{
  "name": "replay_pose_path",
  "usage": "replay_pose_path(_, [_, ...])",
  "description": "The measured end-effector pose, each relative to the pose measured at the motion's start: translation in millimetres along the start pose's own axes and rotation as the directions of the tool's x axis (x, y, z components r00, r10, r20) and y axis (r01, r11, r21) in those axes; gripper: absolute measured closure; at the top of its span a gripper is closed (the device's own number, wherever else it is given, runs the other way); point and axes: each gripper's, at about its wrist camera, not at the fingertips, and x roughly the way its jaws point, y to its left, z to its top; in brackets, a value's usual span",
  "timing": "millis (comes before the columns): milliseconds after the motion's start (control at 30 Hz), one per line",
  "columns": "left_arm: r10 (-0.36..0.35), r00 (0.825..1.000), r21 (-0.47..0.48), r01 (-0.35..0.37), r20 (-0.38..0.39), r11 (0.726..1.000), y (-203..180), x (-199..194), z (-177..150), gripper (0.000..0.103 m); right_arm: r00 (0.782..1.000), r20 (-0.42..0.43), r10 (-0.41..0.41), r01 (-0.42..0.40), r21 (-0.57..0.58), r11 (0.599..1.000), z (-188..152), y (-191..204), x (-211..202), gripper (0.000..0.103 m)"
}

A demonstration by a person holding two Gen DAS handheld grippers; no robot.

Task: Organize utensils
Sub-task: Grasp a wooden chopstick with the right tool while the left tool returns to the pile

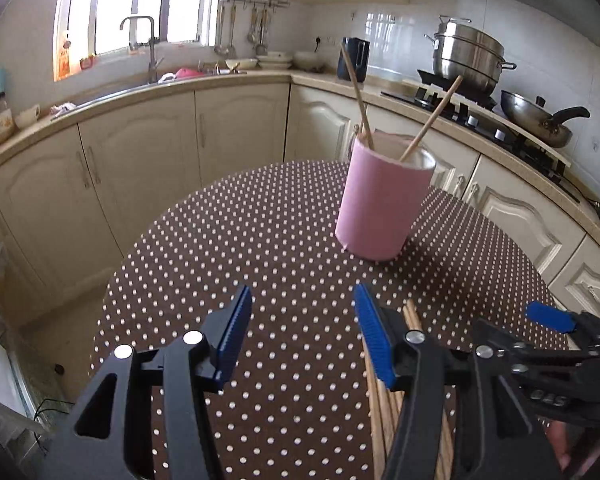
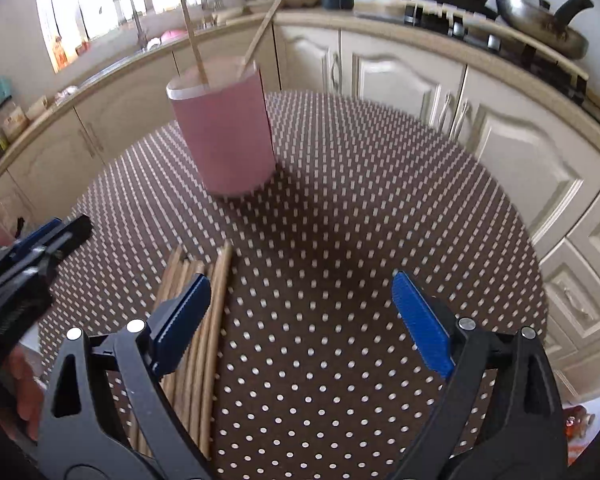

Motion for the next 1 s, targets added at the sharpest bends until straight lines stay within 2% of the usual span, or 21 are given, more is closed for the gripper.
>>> replay_pose_path(467, [-0.019, 0.997, 0.026, 0.021, -0.070, 0.999, 3.4, 9.2, -19.3, 0.049, 0.996, -0.089, -0.002, -0.001, -0.039, 0.999, -17.3, 15.8, 28.1, 0.012])
replay_pose_path(733, [-0.028, 0.995, 0.035, 0.031, -0.098, 0.999, 0.2, 11.9, -26.9, 0.045, 0.996, -0.088, -0.004, 0.000, -0.039, 0.999, -16.6, 17.9, 33.3, 0.011])
replay_pose_path(933, [-0.029, 0.994, 0.040, 0.033, -0.105, 0.999, -1.7, 11.9, -29.3, 0.044, 0.995, -0.091, -0.047, 0.039, -0.086, 0.996, -18.0, 31.8, 35.2, 0.011])
replay_pose_path(1000, [-0.028, 0.994, 0.043, 0.032, -0.106, 0.999, -2.7, 11.1, -30.4, 0.044, 0.995, -0.067, -0.070, 0.062, -0.116, 0.991, -18.5, 37.7, 33.1, 0.012])
